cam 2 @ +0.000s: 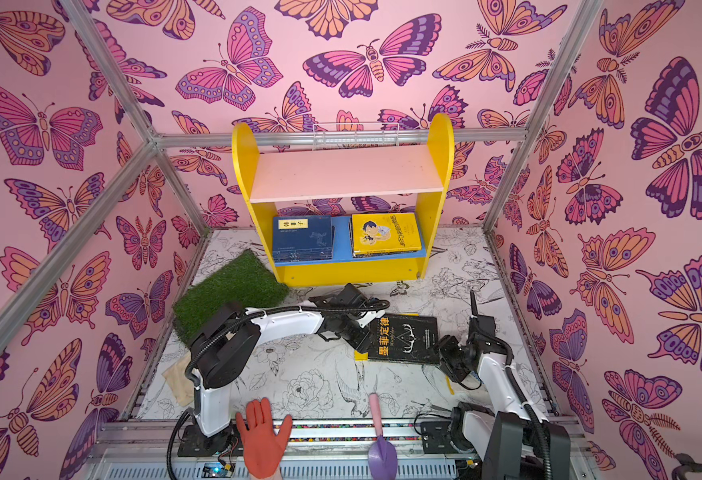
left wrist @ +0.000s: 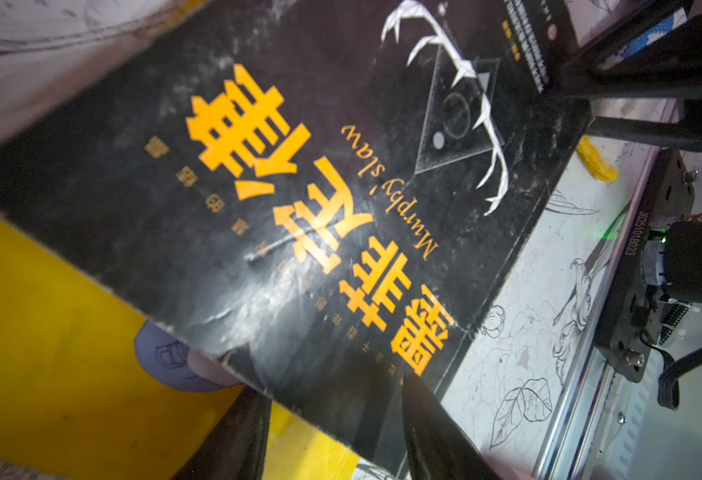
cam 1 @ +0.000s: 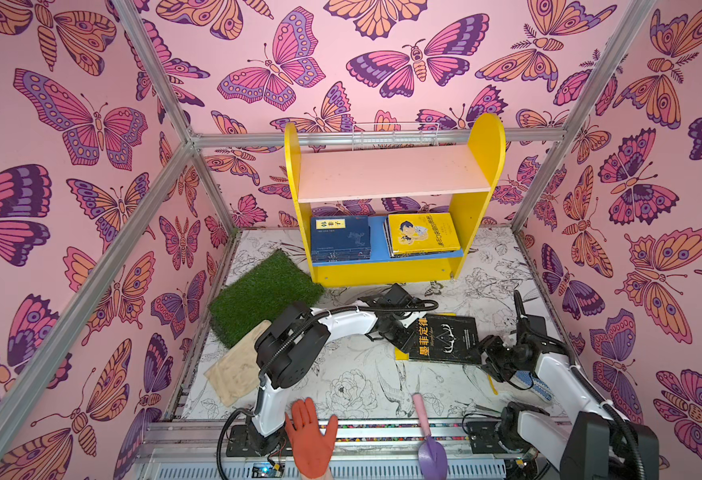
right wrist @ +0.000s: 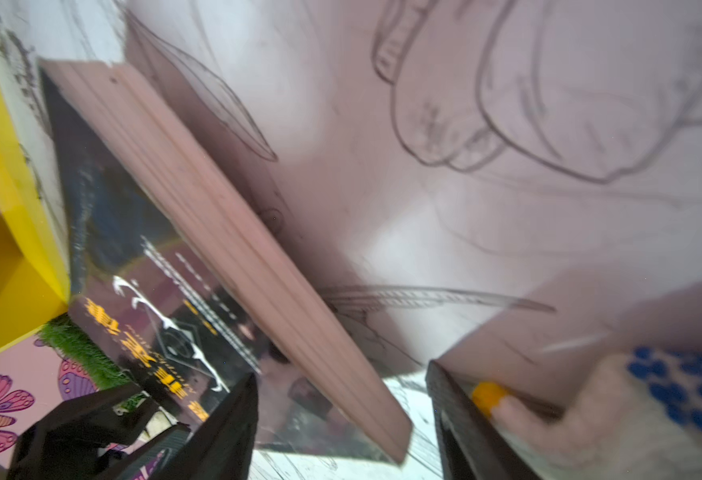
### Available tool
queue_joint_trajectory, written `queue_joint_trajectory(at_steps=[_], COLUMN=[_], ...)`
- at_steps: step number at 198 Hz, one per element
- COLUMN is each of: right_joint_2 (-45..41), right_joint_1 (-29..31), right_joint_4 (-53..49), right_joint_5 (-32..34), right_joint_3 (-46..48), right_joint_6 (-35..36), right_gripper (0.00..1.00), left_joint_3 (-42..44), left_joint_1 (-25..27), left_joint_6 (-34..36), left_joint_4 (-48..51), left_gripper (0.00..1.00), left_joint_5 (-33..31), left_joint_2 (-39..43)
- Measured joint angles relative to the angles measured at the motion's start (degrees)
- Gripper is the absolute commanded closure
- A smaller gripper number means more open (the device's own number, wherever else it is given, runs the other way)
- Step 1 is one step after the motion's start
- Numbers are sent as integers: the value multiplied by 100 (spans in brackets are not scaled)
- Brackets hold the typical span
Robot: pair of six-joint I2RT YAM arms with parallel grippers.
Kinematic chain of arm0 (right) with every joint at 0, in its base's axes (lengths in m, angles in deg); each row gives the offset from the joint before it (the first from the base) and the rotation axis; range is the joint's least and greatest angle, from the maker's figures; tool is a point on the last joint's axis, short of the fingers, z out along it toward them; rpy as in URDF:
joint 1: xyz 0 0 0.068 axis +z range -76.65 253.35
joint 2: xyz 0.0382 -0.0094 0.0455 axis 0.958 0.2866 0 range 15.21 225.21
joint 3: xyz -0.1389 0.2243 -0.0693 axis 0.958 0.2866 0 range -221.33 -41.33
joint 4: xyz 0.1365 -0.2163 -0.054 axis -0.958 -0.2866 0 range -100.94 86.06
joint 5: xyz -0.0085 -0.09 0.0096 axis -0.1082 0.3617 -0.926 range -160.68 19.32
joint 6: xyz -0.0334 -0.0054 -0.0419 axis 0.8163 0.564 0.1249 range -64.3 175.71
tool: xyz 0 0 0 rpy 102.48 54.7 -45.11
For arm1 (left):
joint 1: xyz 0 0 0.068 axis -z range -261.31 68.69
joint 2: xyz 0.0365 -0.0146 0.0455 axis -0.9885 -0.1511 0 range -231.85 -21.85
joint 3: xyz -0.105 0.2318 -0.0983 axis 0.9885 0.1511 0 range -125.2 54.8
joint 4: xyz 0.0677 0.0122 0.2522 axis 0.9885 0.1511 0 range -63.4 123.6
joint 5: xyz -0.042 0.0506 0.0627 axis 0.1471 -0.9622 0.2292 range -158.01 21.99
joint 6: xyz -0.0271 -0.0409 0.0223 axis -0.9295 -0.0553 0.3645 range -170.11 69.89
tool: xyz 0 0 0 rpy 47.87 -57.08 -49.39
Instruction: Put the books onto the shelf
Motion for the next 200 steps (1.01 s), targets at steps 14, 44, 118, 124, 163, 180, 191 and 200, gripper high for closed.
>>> queue_joint_trajectory(at_steps=[14, 44, 118, 124, 163, 180, 191, 200], right_joint_2=[-13, 52, 31, -90, -804, -828, -789, -741], right_joint_1=[0, 0, -2, -2, -7, -7, -7, -7], right_joint_4=[-122, -98, 835, 872, 1504, 1873, 2055, 2181], right_joint_5=[26, -46, -1080, -1102, -1054, -1029, -1036, -1051], right_joint_3=[-24, -22, 424, 463, 520, 573, 614, 651], right_joint_6=[-22, -153, -601, -667, -949, -1027, -1058, -1056], right_gripper=[32, 34, 62, 66, 83, 93, 99, 100], left_joint_3=[0, 2, 7, 7, 4, -7, -7, -7], left_joint_1=[0, 0, -2, -2, -2, 0, -2, -2], left_joint_6=[0, 0, 4, 2, 15, 39, 46, 46], left_joint_4=[-2, -4, -15, -15, -28, -63, -76, -81], left_gripper=[47, 47, 47, 47, 47, 47, 47, 47], left_joint_5=[0, -2, -4, -7, 4, 37, 52, 63], left_joint_2=[0, 0, 0, -2, -17, -39, -42, -42])
